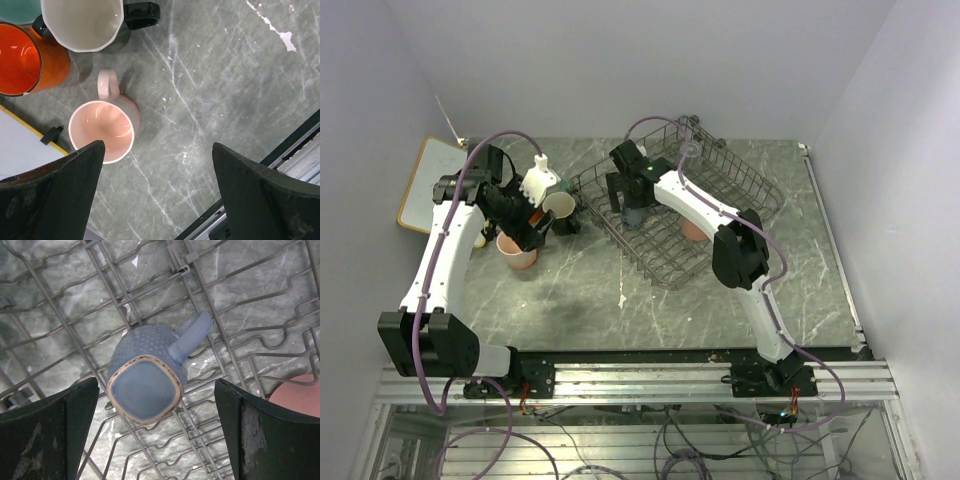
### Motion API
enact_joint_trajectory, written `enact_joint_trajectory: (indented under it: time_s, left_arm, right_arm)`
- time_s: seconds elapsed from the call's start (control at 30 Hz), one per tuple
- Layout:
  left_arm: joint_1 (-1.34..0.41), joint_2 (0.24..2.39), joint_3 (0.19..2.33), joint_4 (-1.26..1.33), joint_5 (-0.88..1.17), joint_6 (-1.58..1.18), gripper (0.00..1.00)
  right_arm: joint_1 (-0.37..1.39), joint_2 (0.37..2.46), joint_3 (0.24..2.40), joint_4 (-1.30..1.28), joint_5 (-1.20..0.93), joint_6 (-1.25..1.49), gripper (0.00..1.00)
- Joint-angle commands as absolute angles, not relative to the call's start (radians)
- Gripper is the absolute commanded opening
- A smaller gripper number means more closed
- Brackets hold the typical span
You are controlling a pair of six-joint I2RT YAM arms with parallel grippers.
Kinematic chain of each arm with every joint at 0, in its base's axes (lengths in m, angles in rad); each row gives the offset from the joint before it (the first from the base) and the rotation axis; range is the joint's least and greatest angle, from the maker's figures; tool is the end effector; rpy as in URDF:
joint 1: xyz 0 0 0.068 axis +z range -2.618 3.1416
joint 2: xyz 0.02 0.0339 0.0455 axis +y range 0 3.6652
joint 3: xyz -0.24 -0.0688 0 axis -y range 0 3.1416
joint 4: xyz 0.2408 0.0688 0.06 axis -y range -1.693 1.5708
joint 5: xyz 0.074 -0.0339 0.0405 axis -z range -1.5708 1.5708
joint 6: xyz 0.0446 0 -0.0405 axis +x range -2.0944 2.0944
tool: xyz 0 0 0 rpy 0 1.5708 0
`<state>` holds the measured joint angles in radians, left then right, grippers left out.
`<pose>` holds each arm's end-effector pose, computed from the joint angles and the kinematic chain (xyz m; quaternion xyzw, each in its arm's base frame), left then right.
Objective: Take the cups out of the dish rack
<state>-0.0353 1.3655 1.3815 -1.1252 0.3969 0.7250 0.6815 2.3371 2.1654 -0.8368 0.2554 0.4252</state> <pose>0.2614 -0.0265 0.3092 0.3960 0.8695 -0.1048 0.2759 0.3926 0.3040 0.2053 -0.0867 0.9496 0.0405 0.2984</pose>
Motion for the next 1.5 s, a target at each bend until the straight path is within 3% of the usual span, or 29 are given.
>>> enact_joint_trajectory:
  time_s: [0.0,0.3,0.57,0.63,0.73,0.8,1.03,1.2,1.47]
  left_arm:
    - [-0.038,1.351,1.411,-1.108,0.456,0.651,0.99]
    - [-0.043,1.319,1.399,-1.053,0.445,0.580,0.99]
    - [-0.046,1.310,1.431,-1.042,0.429,0.538,0.99]
    - [-0.046,1.303,1.430,-1.037,0.434,0.533,0.99]
    - [-0.046,1.295,1.427,-1.019,0.429,0.516,0.99]
    - [-0.045,1.291,1.421,-1.004,0.434,0.507,0.99]
    - [-0.045,1.272,1.395,-0.966,0.530,0.516,0.99]
    - [-0.045,1.262,1.382,-0.976,0.620,0.574,0.99]
    - [-0.051,1.158,1.236,-0.846,0.738,0.765,0.99]
  right_arm:
    - [0.689,2.358,2.190,-0.826,0.314,0.450,0.97]
    - [0.695,2.398,2.206,-0.826,0.326,0.502,0.70]
    - [0.701,2.424,2.208,-0.830,0.315,0.522,0.68]
    - [0.701,2.413,2.199,-0.827,0.318,0.523,0.55]
    - [0.701,2.384,2.195,-0.829,0.324,0.522,0.26]
    - [0.700,2.361,2.201,-0.840,0.329,0.517,0.19]
    - [0.691,2.245,2.202,-0.869,0.295,0.495,0.14]
    - [0.669,2.076,2.088,-0.824,0.203,0.512,0.09]
    - [0.614,1.818,1.794,-0.635,-0.199,0.630,0.09]
